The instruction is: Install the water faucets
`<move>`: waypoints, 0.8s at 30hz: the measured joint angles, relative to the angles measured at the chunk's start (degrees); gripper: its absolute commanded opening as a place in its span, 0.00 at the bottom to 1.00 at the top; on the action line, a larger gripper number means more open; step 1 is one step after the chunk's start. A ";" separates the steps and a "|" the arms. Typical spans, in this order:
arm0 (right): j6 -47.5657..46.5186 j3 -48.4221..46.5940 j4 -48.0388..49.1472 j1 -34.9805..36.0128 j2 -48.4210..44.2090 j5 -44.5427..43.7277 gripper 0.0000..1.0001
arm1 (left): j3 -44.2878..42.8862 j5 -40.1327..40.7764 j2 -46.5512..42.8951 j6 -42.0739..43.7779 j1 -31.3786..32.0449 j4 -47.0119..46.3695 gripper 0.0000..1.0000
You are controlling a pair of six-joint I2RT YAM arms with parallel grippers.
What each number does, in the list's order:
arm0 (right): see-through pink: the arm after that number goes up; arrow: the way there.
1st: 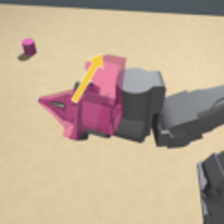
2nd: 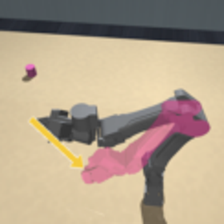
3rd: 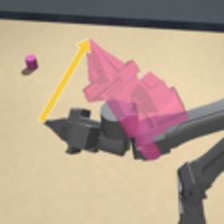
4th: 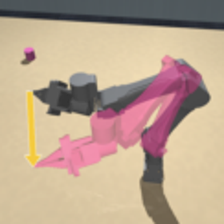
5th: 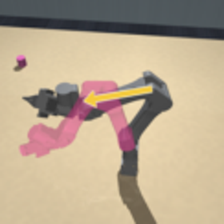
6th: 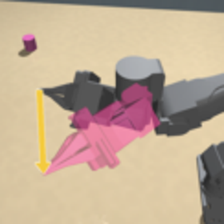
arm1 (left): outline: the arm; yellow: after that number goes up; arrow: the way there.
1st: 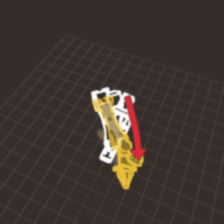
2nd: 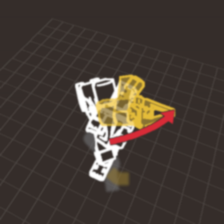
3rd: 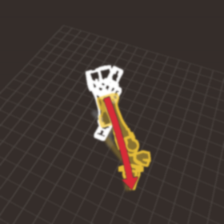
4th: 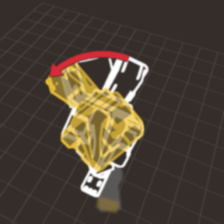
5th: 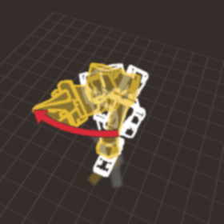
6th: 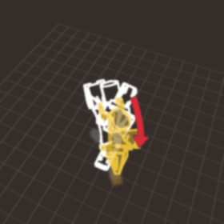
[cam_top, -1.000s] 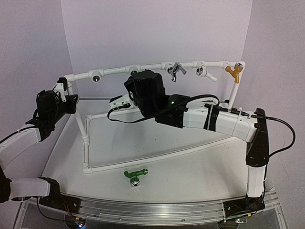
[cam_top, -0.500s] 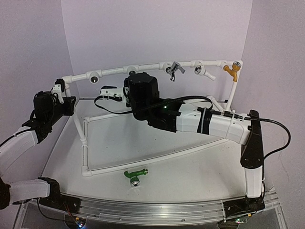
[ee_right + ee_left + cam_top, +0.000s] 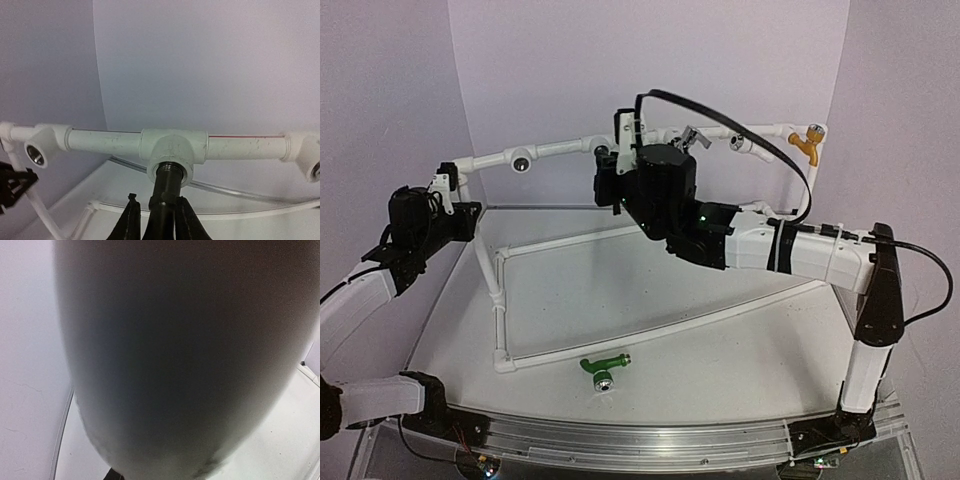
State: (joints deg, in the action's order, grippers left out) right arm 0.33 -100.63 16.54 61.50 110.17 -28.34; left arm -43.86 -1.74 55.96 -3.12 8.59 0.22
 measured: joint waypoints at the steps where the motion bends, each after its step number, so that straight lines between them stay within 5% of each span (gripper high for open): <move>1: 5.10 1.77 2.14 -0.37 -0.60 1.19 0.00 | -0.01 -0.01 -0.02 0.06 0.04 0.05 0.00; 5: 20.89 5.69 8.75 -1.38 -1.18 4.71 0.03 | 0.00 0.29 -0.10 -0.02 0.08 0.20 0.00; 13: 28.06 11.99 13.57 -3.03 -3.76 16.66 0.73 | 0.61 0.37 -0.84 0.35 0.04 0.33 0.00; 16: 21.28 15.22 9.77 -3.64 -6.78 22.82 0.84 | 1.23 0.44 -1.54 0.42 0.03 0.27 0.00; 24: -12.40 20.02 -10.75 -2.55 -20.39 30.91 0.91 | 1.59 0.51 -2.00 0.53 0.05 0.29 0.00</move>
State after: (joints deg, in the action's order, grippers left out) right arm -12.07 -80.60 5.79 58.95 89.78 2.57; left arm -42.27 -1.23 53.95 -2.59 8.64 0.51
